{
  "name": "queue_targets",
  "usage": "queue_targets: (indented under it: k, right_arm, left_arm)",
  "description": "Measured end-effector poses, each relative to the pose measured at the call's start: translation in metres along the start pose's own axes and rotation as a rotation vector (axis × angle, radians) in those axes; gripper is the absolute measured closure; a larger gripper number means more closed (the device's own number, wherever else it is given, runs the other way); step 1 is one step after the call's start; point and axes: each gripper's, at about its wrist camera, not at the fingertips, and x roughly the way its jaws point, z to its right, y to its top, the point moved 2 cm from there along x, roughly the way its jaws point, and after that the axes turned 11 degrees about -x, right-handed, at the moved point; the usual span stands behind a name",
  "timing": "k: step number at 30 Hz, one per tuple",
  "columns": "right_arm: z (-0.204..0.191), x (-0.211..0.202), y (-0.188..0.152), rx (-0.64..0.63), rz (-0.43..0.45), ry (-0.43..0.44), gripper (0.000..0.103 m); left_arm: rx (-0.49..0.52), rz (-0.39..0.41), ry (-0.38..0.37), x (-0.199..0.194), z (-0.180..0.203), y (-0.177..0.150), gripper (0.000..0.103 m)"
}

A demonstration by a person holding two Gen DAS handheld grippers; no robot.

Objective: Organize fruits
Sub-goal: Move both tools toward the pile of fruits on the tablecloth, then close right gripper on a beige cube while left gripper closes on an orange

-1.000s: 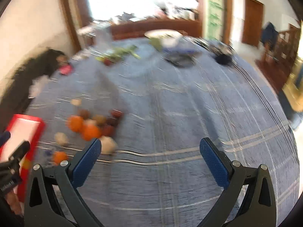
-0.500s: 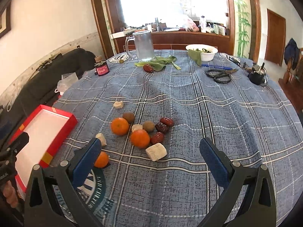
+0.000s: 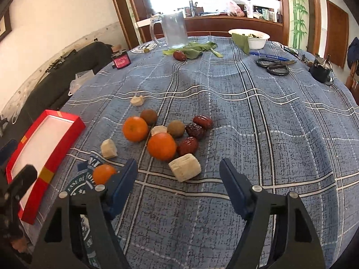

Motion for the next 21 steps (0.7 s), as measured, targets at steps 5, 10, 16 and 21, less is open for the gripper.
queue_targets:
  k: [5, 10, 16, 21]
  right_arm:
    - [0.001, 0.013, 0.004, 0.002, -0.03, 0.026, 0.036]
    - [0.002, 0.024, 0.001, -0.005, -0.086, 0.032, 0.051]
    - [0.008, 0.022, -0.002, 0.013, -0.088, 0.027, 0.068]
    - [0.017, 0.005, -0.001, 0.079, -0.032, 0.055, 0.068]
  left_arm:
    - [0.016, -0.027, -0.067, 0.002, 0.008, 0.0, 0.014]
    - [0.015, -0.101, -0.148, 0.012, 0.018, -0.001, 0.029]
    - [0.015, -0.207, -0.218, 0.032, 0.033, -0.006, 0.051]
    - [0.0, -0.255, -0.254, 0.038, 0.041, -0.01, 0.053]
